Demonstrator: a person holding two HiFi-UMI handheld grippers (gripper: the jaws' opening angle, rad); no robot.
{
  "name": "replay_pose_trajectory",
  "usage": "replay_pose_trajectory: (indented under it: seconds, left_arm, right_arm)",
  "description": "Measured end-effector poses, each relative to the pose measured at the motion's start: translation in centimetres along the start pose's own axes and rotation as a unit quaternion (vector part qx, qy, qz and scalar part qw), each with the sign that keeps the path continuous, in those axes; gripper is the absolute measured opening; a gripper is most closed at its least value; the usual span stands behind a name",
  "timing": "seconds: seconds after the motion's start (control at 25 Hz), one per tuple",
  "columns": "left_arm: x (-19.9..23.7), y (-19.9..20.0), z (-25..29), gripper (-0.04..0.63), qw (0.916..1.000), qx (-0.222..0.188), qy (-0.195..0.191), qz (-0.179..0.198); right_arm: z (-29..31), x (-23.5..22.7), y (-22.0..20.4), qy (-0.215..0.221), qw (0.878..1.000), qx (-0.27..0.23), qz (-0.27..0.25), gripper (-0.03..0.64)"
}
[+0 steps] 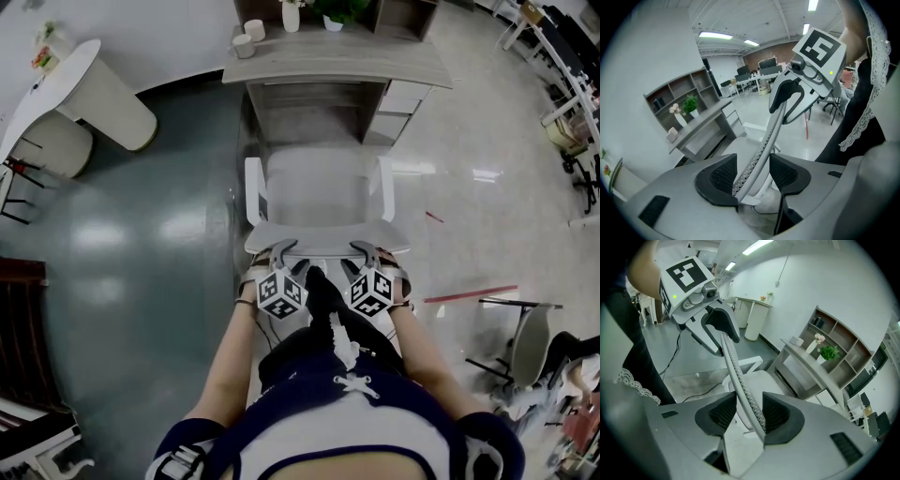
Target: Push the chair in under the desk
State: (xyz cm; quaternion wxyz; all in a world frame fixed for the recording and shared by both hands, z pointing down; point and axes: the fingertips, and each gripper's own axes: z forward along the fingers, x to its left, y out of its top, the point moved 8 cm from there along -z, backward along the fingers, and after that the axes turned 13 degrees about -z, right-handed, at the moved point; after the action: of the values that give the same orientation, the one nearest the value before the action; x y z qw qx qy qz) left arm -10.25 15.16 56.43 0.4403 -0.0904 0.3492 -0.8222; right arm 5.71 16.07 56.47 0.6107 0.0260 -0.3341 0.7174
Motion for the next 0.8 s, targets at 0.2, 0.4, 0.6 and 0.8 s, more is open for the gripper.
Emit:
replay_pose_trajectory:
  seconds: [0.2,0.4,0.6,0.8]
  left_arm:
    - [0.1,0.2,0.1,0.224,1.0,0.0,0.003,0.0]
    - [0.3,0.6,0.5,0.224,1.0,-0.003,0.006,0.0]
    - [0.5,0.6,0.7,0.219,1.0,-0.006,0.005,0.004]
    - [0.7,1.0,1.0,0.215,0.9999,-0.008,0.004,0.005]
  right_arm:
    - [0.0,-0.4,0.0,-0.001,1.0,-0.001,-0.001,0.167]
    - [0.2,-0.9,-0.3,0.002,1.0,0.001,-0.001,0.167]
    - [0.5,-1.2,-0.4,-0.001,1.0,0.001,-0.001,0.167]
    - [0.7,-1.8,-0.7,0.001,1.0,0.002,-0.002,0.167]
